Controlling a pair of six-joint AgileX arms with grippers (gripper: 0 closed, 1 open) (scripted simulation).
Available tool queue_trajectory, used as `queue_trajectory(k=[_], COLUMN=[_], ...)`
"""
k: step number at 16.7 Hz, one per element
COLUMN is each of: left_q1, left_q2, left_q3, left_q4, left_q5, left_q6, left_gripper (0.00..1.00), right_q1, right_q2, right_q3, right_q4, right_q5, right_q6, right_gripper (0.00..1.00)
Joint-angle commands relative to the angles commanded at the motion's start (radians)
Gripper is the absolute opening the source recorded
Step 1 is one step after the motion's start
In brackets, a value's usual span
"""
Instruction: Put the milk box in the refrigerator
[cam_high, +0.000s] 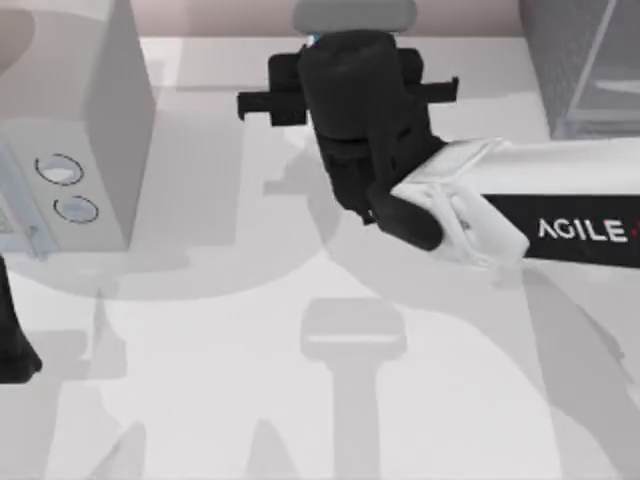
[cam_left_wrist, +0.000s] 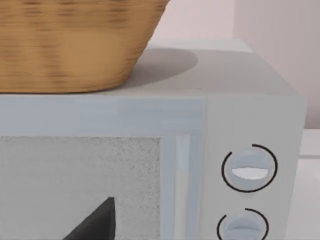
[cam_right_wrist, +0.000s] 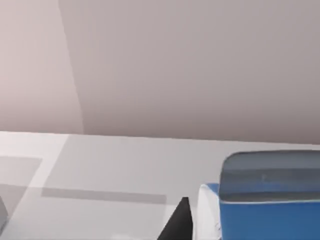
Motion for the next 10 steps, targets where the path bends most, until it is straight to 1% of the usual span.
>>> queue_trajectory(k=[5, 10], left_q1=[0.0, 0.0], left_q2=[0.0, 0.0], left_q3=[0.0, 0.0], left_q4=[0.0, 0.0], left_q5=[0.0, 0.0], left_q6=[0.0, 0.0], left_gripper=[1.0, 1.0], right_q1=[-0.117, -0.301], right_q2=[-0.408, -0.904], right_q3=[-0.333, -0.711], right_q4=[-0.041, -0.134], right_q5=[-0.263, -0.49], right_q6=[-0.037, -0.085], right_gripper=[0.0, 0.0])
